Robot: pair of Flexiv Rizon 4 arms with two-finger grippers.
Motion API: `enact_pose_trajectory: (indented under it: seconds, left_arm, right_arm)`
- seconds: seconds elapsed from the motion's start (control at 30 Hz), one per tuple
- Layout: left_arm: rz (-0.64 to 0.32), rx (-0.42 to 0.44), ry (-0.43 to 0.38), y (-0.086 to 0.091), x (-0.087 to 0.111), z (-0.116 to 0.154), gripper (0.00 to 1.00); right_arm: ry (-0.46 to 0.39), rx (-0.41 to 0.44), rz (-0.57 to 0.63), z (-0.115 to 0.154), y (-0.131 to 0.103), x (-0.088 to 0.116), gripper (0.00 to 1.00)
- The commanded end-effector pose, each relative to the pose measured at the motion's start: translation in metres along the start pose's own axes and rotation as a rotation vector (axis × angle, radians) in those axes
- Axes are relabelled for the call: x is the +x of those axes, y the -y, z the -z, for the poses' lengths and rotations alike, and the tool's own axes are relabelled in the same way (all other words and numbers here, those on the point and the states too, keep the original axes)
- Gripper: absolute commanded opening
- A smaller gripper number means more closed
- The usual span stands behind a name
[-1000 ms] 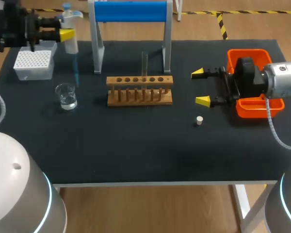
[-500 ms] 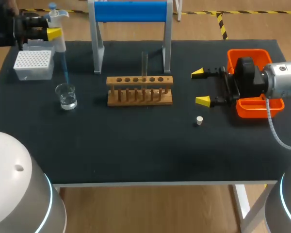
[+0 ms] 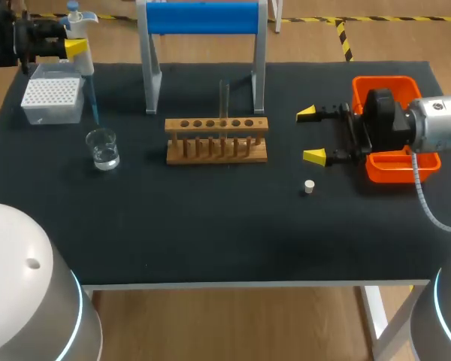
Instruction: Invert the test tube, pick up the pipette, mount the tip to pipette, aspirate from beaker and dispense into the tube, eject the tip, return the pipette, and cap with the stopper.
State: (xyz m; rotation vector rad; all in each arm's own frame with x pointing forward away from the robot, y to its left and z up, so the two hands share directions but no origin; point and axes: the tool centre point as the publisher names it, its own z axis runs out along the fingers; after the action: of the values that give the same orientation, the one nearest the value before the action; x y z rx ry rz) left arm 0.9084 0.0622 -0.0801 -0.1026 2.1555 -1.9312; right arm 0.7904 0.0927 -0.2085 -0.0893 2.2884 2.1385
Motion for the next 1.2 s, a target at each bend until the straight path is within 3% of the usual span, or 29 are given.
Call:
enact_pose_trajectory:
  seconds: [0.03,0.87,1.2]
  left_arm:
    - [-0.004,0.008,-0.001,-0.002,-0.001,0.002,0.00]
    - [0.001,0.008,0.006,-0.003,0.000,0.003,0.00]
    - [0.001,0.008,0.006,-0.003,0.000,0.003,0.00]
  right_arm:
    - [0.000,0.003,0.000,0.001,-0.001,0.001,1.00]
    - [0.000,0.003,0.000,0.001,-0.001,0.001,1.00]
    - [0.071,0.059,-0.008,-0.047,-0.015,0.020,1.00]
